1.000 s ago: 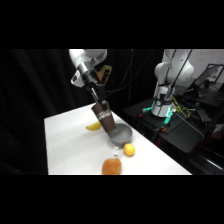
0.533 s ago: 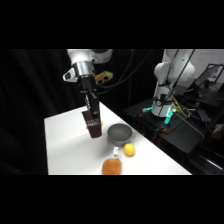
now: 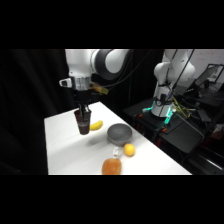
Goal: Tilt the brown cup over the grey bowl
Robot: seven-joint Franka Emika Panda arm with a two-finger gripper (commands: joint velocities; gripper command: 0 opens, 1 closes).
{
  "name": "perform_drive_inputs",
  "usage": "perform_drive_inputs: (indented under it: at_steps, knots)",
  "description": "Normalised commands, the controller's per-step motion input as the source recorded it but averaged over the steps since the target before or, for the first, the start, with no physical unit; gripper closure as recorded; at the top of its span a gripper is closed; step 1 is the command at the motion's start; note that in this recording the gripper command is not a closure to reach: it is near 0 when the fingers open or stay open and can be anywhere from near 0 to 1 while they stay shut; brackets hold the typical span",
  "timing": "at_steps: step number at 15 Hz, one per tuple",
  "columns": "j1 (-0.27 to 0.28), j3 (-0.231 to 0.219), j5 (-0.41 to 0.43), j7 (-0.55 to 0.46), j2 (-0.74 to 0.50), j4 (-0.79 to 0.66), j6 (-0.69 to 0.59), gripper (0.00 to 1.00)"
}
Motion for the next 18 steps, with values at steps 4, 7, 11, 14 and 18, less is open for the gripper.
perform_drive_inputs:
  at_steps: [4,7,11,14,18]
  knots:
    - [0.074,0.015,-0.134,0.26,0.22,0.08,0.15,0.07]
    - [0.013,0.06,0.031,0.07,0.2,0.11,0.14,0.07]
    - [0.012,0.032,0.037,0.04,0.13,0.13,0.09,0.08]
    - [0.016,0.016,0.028,0.04,0.06,0.11,0.04,0.0]
    - [-0.015,0.022,0.052,0.0,0.01,0.08,-0.02,0.0]
